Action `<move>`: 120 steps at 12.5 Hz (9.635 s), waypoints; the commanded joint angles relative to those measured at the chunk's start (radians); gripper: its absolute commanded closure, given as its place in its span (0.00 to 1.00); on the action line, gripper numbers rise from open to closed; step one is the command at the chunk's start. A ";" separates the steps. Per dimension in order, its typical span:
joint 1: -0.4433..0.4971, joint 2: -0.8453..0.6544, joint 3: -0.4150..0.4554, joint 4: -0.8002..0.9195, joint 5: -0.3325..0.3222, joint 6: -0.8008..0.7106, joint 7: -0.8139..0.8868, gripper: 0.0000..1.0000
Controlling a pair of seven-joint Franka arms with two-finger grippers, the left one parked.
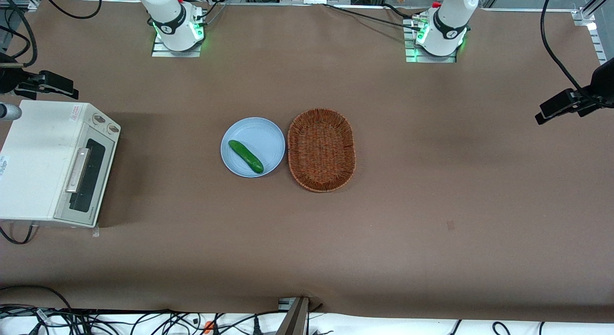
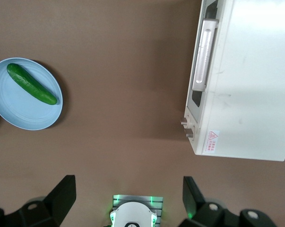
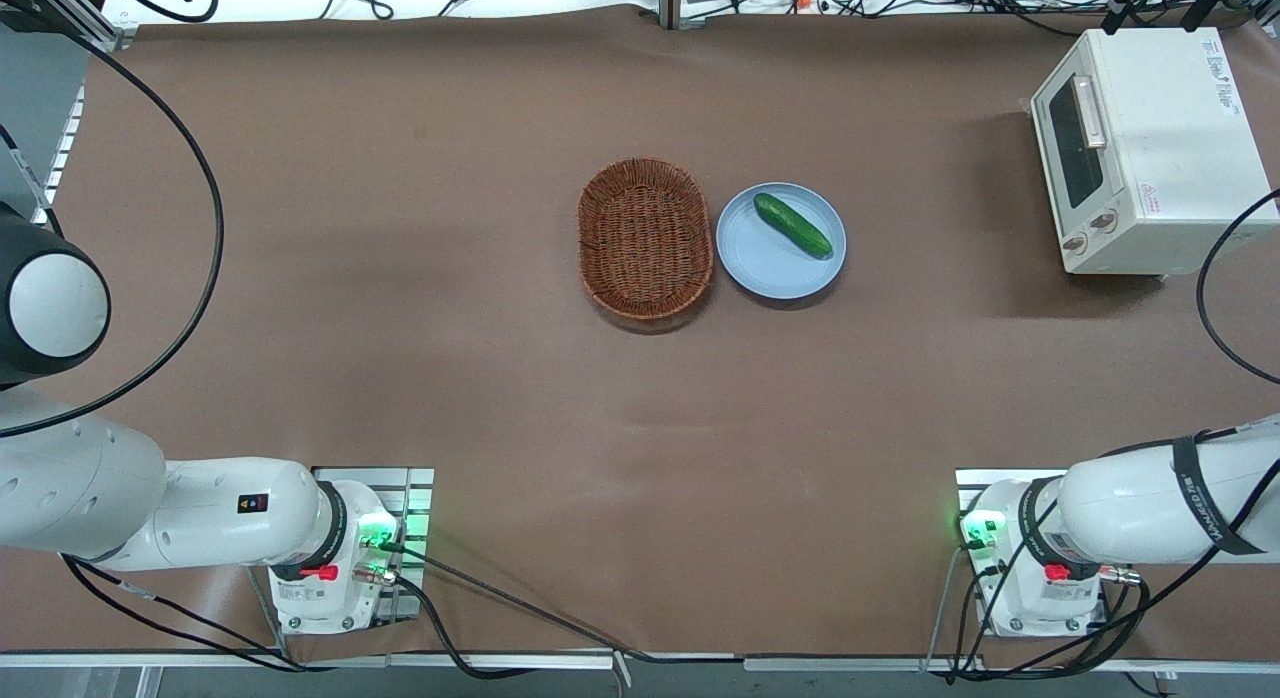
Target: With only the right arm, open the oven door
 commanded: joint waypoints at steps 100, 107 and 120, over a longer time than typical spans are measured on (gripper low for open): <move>0.102 0.160 -0.079 -0.027 0.030 0.137 0.056 0.00; 0.027 -0.015 -0.087 -0.040 0.032 0.026 0.003 0.00; -0.050 -0.090 -0.003 -0.046 0.030 0.055 -0.003 0.00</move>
